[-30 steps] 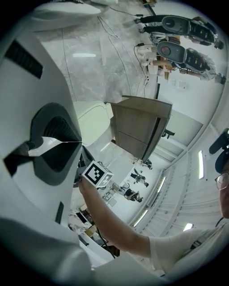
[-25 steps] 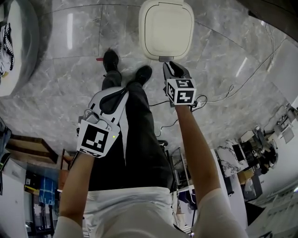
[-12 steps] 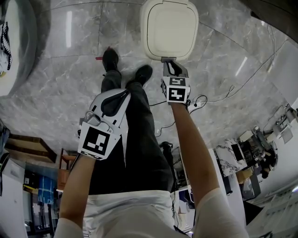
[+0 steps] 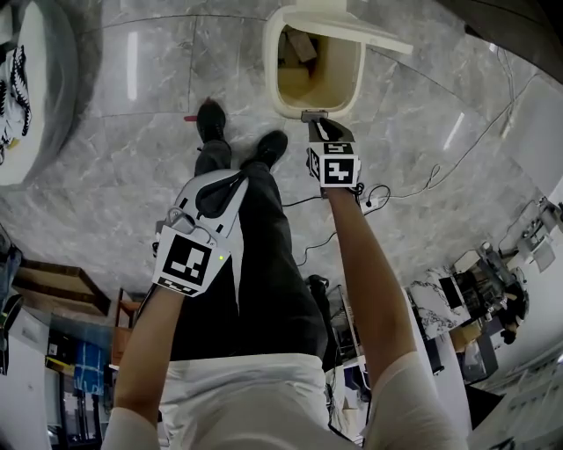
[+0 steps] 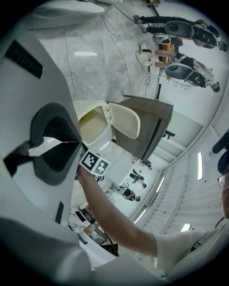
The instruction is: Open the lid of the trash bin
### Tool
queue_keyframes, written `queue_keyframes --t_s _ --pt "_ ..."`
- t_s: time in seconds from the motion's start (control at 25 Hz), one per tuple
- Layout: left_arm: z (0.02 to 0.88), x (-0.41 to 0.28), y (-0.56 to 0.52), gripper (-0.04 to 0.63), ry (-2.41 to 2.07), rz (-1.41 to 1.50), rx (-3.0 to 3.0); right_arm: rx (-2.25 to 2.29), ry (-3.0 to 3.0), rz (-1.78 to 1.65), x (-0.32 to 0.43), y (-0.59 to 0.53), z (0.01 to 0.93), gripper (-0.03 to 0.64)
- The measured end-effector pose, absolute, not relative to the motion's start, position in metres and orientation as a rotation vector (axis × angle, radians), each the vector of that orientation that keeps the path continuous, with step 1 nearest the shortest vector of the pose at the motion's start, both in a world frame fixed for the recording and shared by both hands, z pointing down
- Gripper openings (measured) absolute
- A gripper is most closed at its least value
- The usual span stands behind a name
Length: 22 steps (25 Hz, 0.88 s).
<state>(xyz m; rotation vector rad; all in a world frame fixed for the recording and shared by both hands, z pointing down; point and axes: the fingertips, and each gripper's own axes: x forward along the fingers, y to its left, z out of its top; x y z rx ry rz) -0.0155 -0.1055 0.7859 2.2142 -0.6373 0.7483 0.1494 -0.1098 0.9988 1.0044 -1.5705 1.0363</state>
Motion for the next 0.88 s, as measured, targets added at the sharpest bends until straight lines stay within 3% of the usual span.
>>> queue_keyframes --t_s 0.88 --pt "0.664 -0.005 -0.113 0.018 -0.645 0.724 2.294 1.172 -1.722 0.972 0.152 -0.133 0.809 0.055"
